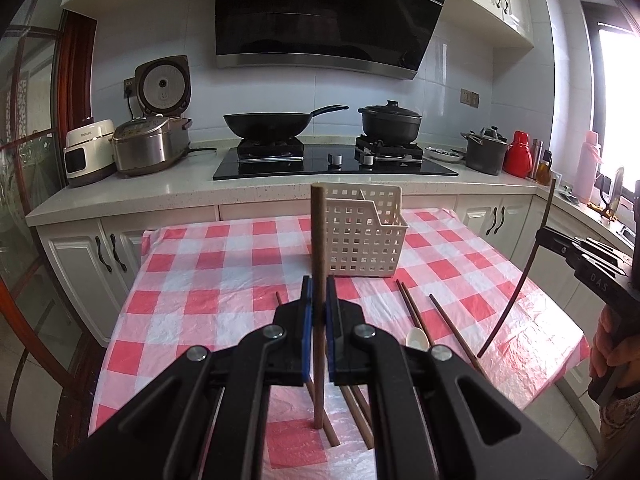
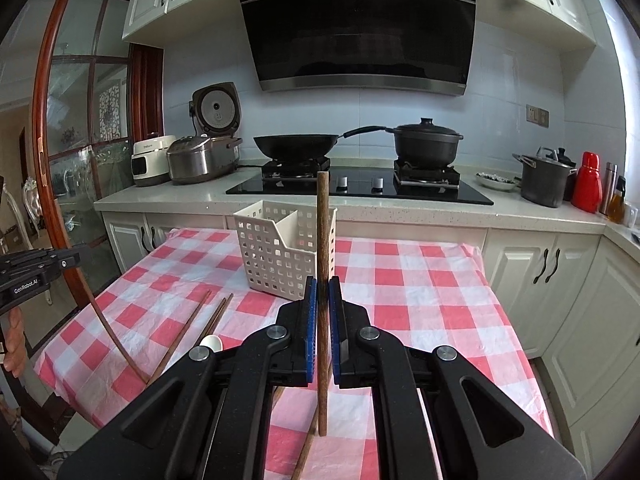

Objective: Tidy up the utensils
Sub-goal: 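Lift both held chopsticks upright and carry them toward the white basket, then lower both chopsticks into the white basket and open both grippers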

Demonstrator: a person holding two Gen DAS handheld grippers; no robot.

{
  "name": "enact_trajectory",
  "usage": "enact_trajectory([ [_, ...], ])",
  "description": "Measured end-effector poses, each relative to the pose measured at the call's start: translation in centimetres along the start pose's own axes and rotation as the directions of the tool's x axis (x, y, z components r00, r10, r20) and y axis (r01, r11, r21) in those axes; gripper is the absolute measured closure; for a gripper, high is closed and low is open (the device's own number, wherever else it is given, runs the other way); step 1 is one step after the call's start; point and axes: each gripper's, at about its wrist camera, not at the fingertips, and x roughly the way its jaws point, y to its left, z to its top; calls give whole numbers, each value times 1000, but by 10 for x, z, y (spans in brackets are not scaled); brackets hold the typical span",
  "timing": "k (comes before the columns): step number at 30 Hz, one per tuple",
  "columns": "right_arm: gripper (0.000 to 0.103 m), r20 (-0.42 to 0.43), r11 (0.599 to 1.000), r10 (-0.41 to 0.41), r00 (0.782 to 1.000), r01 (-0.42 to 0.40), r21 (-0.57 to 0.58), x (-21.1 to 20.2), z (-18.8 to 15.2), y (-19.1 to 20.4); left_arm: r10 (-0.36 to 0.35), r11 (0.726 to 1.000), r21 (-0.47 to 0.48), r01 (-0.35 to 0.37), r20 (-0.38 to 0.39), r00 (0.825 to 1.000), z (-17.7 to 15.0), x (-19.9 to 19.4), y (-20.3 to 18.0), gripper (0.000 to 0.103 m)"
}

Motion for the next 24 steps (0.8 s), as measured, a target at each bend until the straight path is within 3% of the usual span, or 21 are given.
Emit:
enact_trajectory([
  [13, 97, 7, 999, 32, 999, -32, -1, 37, 23, -1, -32, 999, 31, 32, -8, 999, 30, 21, -5, 97],
  [24, 97, 32, 997, 75, 997, -75, 4, 84, 70, 4, -53, 998, 30, 53, -20, 998, 89, 64, -9, 97],
])
